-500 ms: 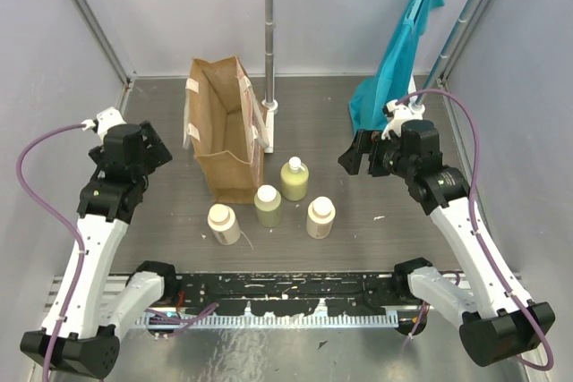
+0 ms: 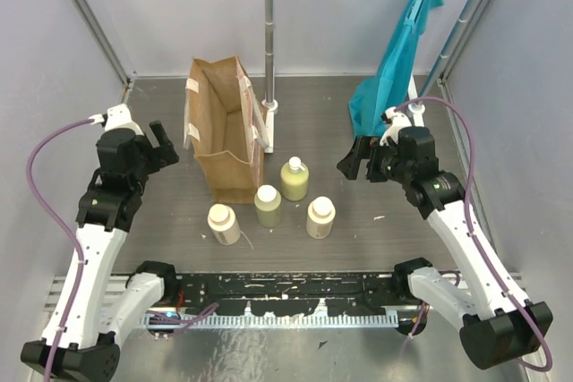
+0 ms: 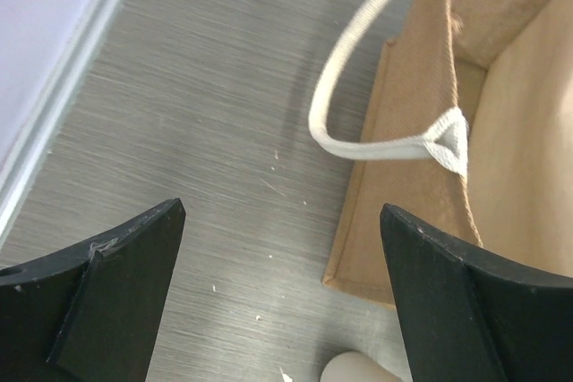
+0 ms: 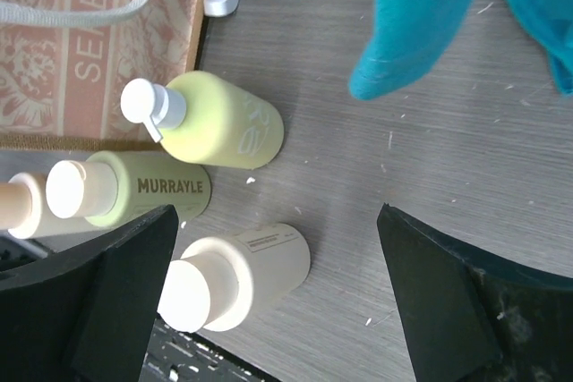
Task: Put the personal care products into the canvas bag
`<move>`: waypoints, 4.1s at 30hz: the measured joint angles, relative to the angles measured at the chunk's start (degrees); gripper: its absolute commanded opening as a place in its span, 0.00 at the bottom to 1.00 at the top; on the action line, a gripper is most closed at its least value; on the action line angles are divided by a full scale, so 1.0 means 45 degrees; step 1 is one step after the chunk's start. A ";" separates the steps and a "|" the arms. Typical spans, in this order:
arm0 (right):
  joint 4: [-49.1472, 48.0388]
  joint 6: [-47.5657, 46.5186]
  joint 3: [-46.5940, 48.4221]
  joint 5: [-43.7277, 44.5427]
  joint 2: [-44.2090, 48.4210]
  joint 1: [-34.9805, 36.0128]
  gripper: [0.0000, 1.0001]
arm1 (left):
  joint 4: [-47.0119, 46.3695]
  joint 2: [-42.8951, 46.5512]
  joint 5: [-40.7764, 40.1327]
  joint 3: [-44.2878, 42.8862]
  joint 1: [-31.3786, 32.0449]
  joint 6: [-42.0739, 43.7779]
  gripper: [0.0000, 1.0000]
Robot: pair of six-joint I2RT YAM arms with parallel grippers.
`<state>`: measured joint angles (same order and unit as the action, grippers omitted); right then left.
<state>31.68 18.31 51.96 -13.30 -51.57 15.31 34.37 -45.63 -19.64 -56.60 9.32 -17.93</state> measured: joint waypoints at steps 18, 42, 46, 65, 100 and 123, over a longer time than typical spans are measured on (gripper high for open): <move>0.0019 -0.0112 0.0899 0.0772 -0.2739 0.3589 1.00 | -0.0457 -0.1481 0.3861 -0.0024 0.0000 -0.0695 0.98; -0.0078 -0.0277 0.1501 0.2395 -0.4235 0.3774 1.00 | -0.0359 -0.0588 0.2958 -0.0981 0.0063 -0.0578 0.98; -0.0063 -0.0345 0.1501 0.2395 -0.4493 0.3774 1.00 | -0.0427 -0.0602 0.2856 -0.1171 0.0063 -0.0466 0.98; 0.0442 -0.0432 0.2195 0.2584 -0.4551 0.3881 0.95 | -0.2239 -0.6028 0.2909 -0.2419 0.0073 0.0015 0.51; 0.0879 -0.1637 0.5430 0.3147 -0.8820 0.5508 0.62 | -0.1608 -0.3468 0.3866 -0.0695 0.0107 -0.0413 0.03; 0.1768 -0.2229 0.6193 0.3929 -0.9384 0.5838 0.00 | -0.2147 -0.2516 0.3915 0.0359 0.0107 -0.0806 0.01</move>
<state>39.64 8.27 79.83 4.38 -93.80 41.58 24.71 -56.95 -2.02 -54.98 9.80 -21.56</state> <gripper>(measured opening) 0.419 0.076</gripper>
